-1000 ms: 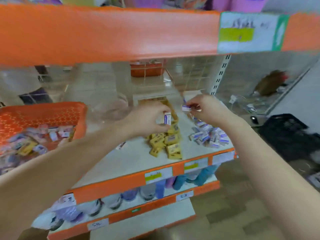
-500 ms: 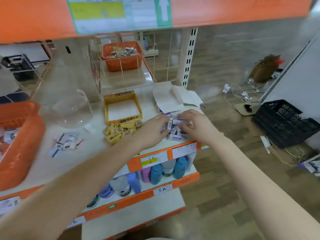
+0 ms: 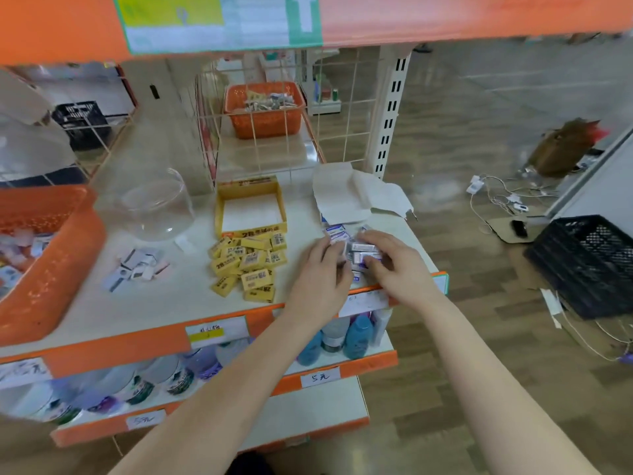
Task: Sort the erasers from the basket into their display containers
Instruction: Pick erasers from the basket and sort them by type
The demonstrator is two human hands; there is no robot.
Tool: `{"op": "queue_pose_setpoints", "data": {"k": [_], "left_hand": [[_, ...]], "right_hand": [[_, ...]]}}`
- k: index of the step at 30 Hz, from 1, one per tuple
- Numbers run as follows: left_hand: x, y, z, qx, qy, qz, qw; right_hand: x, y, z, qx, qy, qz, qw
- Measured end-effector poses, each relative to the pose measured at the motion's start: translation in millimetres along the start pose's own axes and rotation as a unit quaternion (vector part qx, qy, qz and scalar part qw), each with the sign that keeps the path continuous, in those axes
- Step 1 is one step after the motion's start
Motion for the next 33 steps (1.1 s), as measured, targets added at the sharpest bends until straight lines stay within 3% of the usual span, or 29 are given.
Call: {"op": "queue_pose_setpoints", "data": {"k": [7, 12, 14, 19, 22, 29, 33], "left_hand": [[-8, 2, -7, -0.024, -0.026, 0.061, 0.998], [-11, 3, -5, -0.035, -0.041, 0.063, 0.997], [-15, 0, -1, -0.023, -0.045, 0.058, 0.997], [-52, -26, 5, 0.049, -0.048, 0.061, 0.996], [-94, -38, -9, 0.043, -0.044, 0.1, 0.993], [-230, -57, -59, 0.017, 0.011, 0.244, 0.97], [-299, -87, -99, -0.047, 0.041, 0.28, 0.958]], "right_hand": [[2, 0, 4, 0.013, 0.006, 0.022, 1.0], [-4, 2, 3, 0.022, 0.026, 0.019, 0.999], [-8, 3, 1, 0.037, 0.03, 0.017, 0.999], [-22, 9, -22, 0.024, 0.016, 0.111, 0.993], [-12, 24, -63, -0.024, 0.022, 0.099, 0.995], [67, 65, -207, -0.172, 0.055, -0.018, 0.983], [108, 79, -291, -0.23, 0.059, -0.062, 0.969]]}}
Point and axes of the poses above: each hand's wrist, its own y-axis towards the middle knuckle, its own x-axis out of the palm, z = x × y, the point moved 5 cm from there along y, towards the middle knuckle, and after that the axes turned 8 degrees about -y, right-handed, at the moved point
